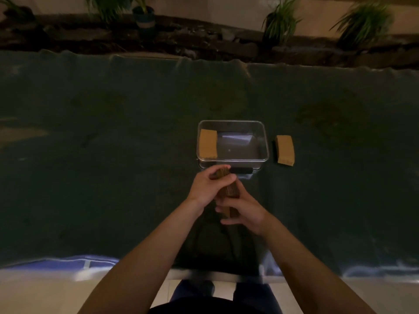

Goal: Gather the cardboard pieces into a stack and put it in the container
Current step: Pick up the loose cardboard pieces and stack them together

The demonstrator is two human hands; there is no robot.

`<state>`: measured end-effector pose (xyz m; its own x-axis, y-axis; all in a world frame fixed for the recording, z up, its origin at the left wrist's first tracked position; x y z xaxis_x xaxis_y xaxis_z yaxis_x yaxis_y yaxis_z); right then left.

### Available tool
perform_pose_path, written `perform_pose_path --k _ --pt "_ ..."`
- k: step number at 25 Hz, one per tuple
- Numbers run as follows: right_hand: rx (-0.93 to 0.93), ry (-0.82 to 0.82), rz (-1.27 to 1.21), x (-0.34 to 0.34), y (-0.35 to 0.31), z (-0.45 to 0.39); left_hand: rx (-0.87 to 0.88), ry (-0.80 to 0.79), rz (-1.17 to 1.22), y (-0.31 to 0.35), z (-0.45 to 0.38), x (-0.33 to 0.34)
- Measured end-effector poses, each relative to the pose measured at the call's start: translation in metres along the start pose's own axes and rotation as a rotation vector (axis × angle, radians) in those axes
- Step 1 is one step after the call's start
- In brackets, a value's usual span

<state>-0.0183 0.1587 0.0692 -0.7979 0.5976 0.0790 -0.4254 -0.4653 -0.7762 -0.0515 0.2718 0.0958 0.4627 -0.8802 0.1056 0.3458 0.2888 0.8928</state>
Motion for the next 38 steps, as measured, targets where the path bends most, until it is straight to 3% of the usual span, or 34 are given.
perform_pose_path --k 5,14,19,24,31,33,36,38 --pt "-0.075 0.015 -0.156 -0.049 0.001 0.011 0.116 -0.125 -0.165 0.020 -0.014 0.055" --pt "-0.122 0.049 -0.165 -0.166 -0.011 0.024 0.104 -0.104 -0.242 0.038 -0.054 0.162" --pt "-0.127 0.056 0.052 -0.230 -0.016 0.020 0.045 -0.038 -0.271 0.041 -0.090 0.211" --pt "-0.133 -0.007 -0.011 -0.255 -0.033 0.016 -0.071 0.023 -0.197 0.045 -0.113 0.237" --pt "-0.050 0.023 -0.023 -0.260 -0.037 -0.007 -0.157 0.005 -0.287 0.042 -0.145 0.232" --pt "-0.036 0.095 0.055 -0.265 -0.043 -0.013 -0.149 0.053 -0.344 0.046 -0.158 0.225" --pt "-0.121 0.383 0.458 -0.282 -0.058 -0.021 -0.098 0.176 -0.533 0.057 -0.176 0.218" --pt "-0.159 0.465 0.549 -0.285 -0.065 -0.030 -0.091 0.196 -0.640 0.063 -0.187 0.221"
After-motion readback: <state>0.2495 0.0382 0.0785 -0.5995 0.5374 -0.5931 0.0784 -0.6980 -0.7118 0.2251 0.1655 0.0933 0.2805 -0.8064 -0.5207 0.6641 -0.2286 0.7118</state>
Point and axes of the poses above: each hand's wrist, its own z-axis away from the middle knuckle, its own x-axis out of the palm, y = z × x, the point moved 7 cm from there along -z, towards the middle knuckle, and after that the axes turned 4 degrees about z, right-handed, at the moved point
